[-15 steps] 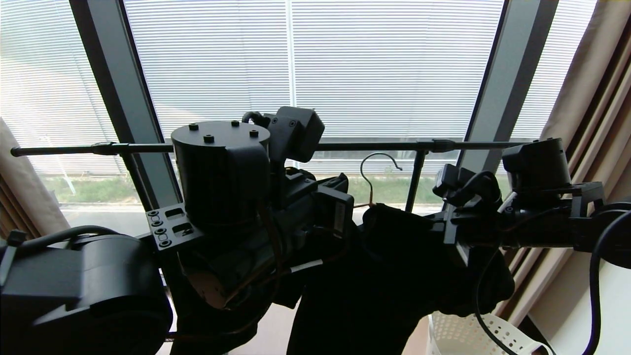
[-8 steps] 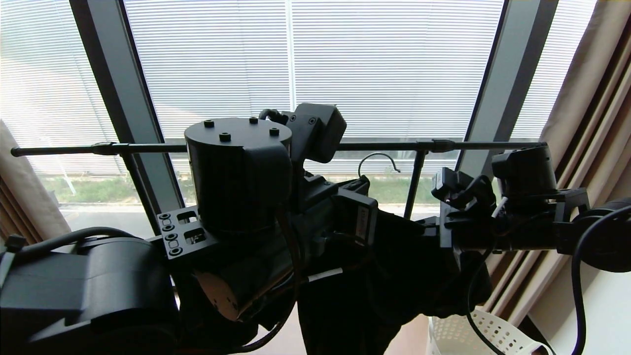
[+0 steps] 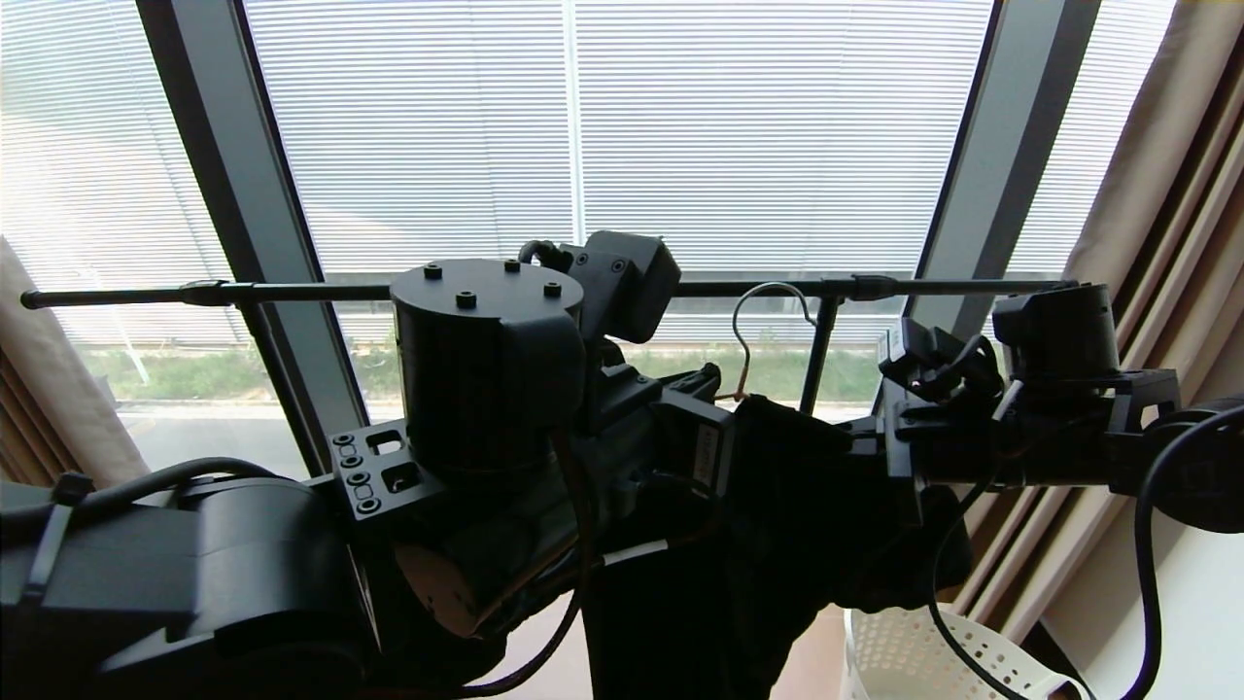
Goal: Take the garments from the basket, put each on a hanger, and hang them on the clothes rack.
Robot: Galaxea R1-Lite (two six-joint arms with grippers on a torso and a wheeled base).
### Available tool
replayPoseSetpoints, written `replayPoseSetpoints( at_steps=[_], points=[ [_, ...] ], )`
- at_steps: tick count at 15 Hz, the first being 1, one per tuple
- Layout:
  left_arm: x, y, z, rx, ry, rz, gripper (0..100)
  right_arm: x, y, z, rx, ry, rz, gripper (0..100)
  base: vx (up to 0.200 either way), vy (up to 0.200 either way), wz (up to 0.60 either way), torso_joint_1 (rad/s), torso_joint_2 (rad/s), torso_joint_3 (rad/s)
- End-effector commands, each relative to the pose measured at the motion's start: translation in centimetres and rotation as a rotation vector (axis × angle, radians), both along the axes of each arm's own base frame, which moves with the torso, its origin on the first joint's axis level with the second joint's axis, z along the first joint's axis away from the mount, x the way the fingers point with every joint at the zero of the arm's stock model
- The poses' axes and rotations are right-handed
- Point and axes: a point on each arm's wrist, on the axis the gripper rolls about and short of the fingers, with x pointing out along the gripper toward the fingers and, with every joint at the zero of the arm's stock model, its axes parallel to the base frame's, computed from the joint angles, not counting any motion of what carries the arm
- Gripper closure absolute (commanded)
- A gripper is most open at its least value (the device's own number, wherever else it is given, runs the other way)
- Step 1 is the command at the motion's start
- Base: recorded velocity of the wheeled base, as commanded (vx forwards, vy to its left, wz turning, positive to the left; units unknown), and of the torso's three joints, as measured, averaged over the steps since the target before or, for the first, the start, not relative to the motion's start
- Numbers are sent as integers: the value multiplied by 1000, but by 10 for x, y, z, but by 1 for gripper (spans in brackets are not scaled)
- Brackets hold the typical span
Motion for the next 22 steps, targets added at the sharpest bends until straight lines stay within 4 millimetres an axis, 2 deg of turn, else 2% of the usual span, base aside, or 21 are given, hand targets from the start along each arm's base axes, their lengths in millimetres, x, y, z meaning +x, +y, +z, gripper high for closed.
replayPoseSetpoints(
  at_steps=[1, 2, 3, 10, 12, 15, 18, 19, 22],
  points=[
    [0, 0, -1, 4, 3, 0, 100, -1, -1, 1, 1, -4, -1, 100, 0, 0, 0, 0, 0, 0],
    [0, 0, -2, 5, 4, 0, 100, -1, 0, 2, 1, -5, 0, 100, 0, 0, 0, 0, 0, 0],
    [0, 0, -1, 3, 2, 0, 0, -1, -1, 1, 1, -4, -1, 100, 0, 0, 0, 0, 0, 0],
    [-1, 2, -4, 9, 8, 3, 0, 0, -2, 1, 0, -5, -7, 100, 0, 0, 0, 0, 0, 0],
    [4, 8, -6, 16, 8, 24, 0, 1, -4, 2, 1, -7, -15, 100, 0, 0, 0, 0, 0, 0],
    [2, 45, -1, -14, -37, 86, 0, 4, -10, 3, 4, -16, -35, 100, 0, 0, 0, 0, 0, 0],
    [-3, 85, 7, 9, -80, 64, 0, 5, -12, 3, 5, -15, -40, 100, 0, 0, 0, 0, 0, 0],
    [-3, 112, 0, 22, -65, 38, 0, 5, -13, 3, 5, -15, -43, 100, 0, 0, 0, 0, 0, 0],
    [-3, 159, -21, 23, 12, -43, 0, 6, -15, 3, 7, -16, -46, 100, 0, 0, 0, 0, 0, 0]
  ],
)
